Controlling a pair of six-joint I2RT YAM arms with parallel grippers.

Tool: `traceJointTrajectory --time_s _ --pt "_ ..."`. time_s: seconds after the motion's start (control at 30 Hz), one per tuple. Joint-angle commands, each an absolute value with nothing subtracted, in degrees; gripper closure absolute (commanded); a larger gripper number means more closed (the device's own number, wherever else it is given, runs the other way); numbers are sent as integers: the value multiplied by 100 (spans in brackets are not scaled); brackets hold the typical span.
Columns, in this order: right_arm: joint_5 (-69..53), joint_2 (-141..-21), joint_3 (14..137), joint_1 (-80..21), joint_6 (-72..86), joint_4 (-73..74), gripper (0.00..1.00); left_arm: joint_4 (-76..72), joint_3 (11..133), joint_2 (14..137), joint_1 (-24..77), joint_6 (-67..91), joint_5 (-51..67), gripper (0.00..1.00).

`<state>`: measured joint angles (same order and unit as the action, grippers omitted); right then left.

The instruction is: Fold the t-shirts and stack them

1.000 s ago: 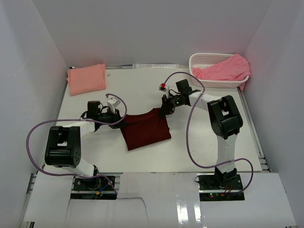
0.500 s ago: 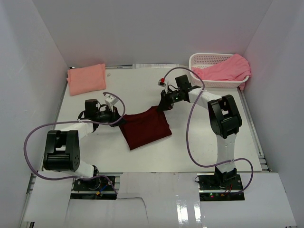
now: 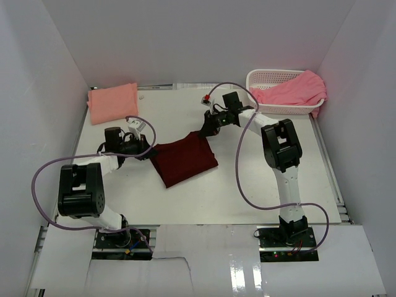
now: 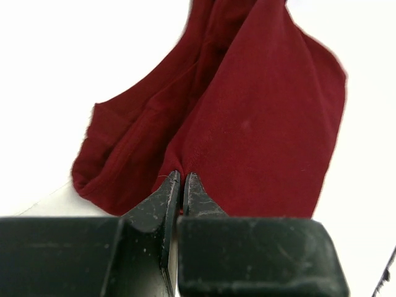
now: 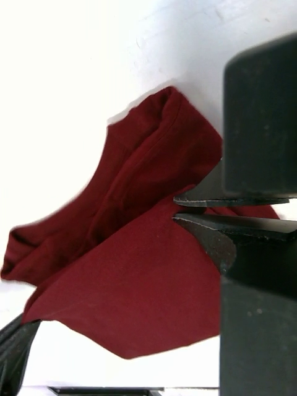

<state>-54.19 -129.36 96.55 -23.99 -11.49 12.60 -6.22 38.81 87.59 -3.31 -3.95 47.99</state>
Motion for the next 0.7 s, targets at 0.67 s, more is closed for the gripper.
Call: traceJointTrajectory --time_s 0.67 --pt "-4316 -12842 9011 -2452 -808 237 92 -571 5027 10564 -396 -413 3568 100"
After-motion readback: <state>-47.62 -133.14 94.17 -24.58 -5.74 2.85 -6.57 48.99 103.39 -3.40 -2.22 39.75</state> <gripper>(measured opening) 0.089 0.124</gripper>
